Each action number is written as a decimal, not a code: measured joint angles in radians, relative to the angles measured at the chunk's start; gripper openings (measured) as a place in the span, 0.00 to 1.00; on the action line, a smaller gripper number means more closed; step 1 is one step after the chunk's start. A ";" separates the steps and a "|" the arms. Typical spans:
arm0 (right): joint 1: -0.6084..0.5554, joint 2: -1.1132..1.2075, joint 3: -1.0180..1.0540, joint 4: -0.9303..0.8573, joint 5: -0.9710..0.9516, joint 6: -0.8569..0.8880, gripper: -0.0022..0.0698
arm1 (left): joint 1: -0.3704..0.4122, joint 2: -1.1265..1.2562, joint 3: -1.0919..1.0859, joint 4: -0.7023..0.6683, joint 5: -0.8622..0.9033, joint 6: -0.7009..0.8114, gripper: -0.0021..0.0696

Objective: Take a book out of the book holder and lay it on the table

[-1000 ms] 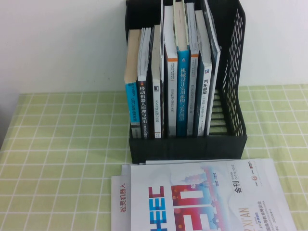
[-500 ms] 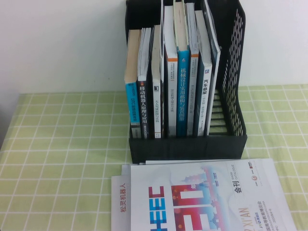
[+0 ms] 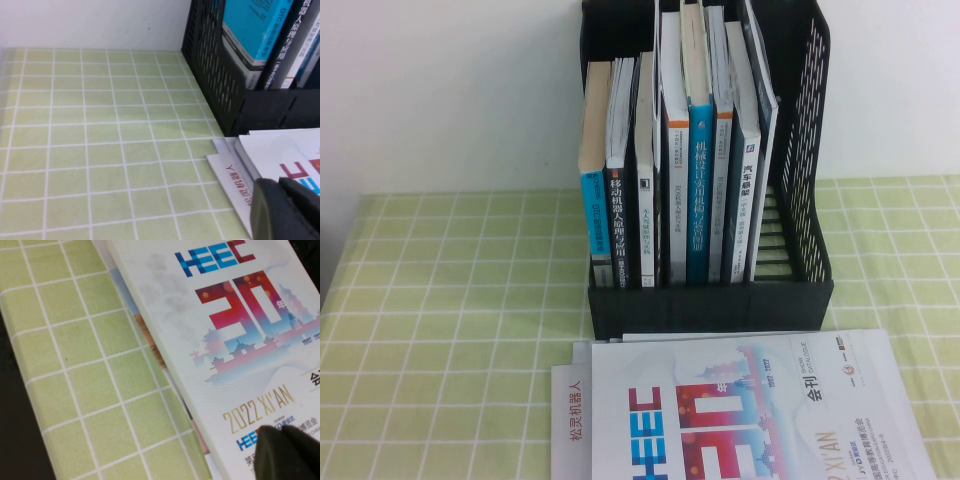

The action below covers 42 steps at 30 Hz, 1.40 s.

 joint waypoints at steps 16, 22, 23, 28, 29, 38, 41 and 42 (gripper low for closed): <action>0.000 0.000 0.000 -0.002 0.000 0.000 0.03 | 0.020 0.000 0.260 0.097 -0.397 0.024 0.03; 0.000 0.000 0.000 -0.002 0.002 0.000 0.03 | 0.158 -0.003 0.337 0.128 -0.449 -0.089 0.03; 0.000 0.000 0.000 -0.002 0.002 0.000 0.03 | 0.171 -0.010 0.350 0.133 -0.450 -0.096 0.03; 0.000 0.000 0.000 -0.002 0.002 0.000 0.03 | 0.181 -0.048 0.379 0.144 -0.413 -0.126 0.03; 0.000 0.000 0.000 -0.002 0.002 0.000 0.03 | 0.181 -0.052 0.379 0.144 -0.399 -0.131 0.03; 0.000 0.000 0.000 -0.002 0.002 0.000 0.03 | 0.181 -0.056 0.379 0.135 -0.342 -0.138 0.03; 0.000 0.000 0.000 -0.002 0.002 0.000 0.03 | 0.181 -0.056 0.379 0.134 -0.340 -0.140 0.03; 0.000 0.000 0.000 -0.002 0.002 0.000 0.03 | 0.181 -0.056 0.379 0.134 -0.340 -0.140 0.03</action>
